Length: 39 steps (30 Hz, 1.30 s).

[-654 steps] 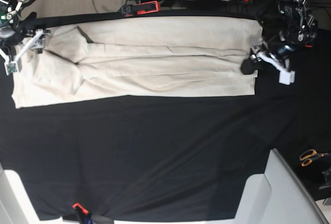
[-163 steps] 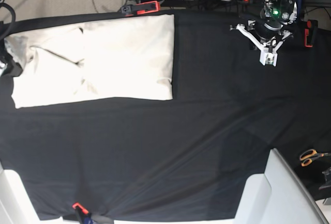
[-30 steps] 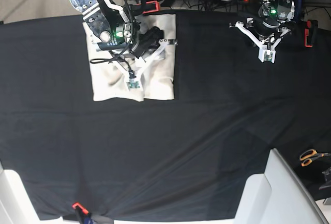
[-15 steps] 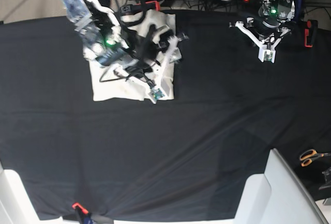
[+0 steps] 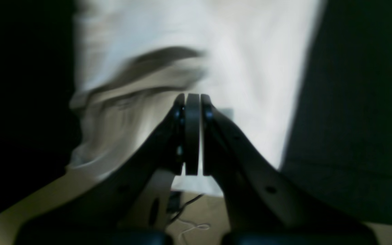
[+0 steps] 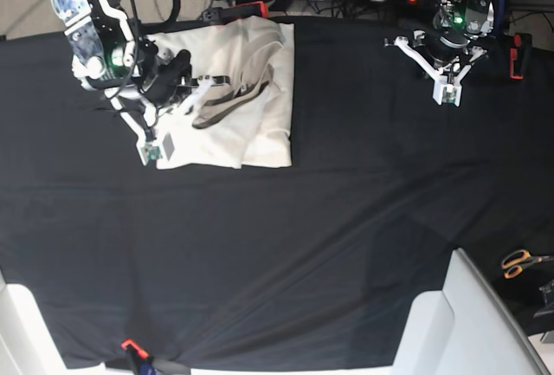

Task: Fold the T-shirt properly
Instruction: 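Release and smooth the folded layer with the right gripper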

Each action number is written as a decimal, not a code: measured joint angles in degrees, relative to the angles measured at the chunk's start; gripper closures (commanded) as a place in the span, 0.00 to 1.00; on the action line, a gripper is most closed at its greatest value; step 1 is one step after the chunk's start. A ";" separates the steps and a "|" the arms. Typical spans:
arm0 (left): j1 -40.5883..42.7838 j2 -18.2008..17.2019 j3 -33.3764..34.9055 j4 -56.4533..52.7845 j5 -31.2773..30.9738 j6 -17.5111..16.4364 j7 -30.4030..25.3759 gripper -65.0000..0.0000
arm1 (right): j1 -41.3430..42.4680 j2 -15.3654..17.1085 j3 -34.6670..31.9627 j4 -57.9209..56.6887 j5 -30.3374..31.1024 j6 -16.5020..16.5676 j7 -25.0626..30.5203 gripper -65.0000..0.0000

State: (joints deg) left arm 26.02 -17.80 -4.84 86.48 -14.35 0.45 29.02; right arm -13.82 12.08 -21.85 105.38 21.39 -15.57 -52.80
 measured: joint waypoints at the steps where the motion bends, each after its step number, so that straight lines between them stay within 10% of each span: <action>1: 0.02 0.00 0.00 0.00 0.02 0.00 -0.02 1.00 | 0.33 -0.09 -0.02 -2.43 0.35 0.61 0.83 0.99; 5: 0.00 0.00 0.00 0.00 0.00 0.00 -0.02 1.00 | 2.27 -0.72 -0.28 -9.16 0.55 5.55 3.87 0.99; 39: -0.31 1.40 -0.74 -0.61 -0.13 0.33 -1.03 1.00 | 17.68 -15.26 -11.04 -24.44 0.52 5.81 3.04 1.00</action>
State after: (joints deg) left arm 25.71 -16.40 -5.58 85.86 -14.48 0.78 27.99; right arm 3.86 -3.18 -32.88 80.95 21.91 -9.76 -49.76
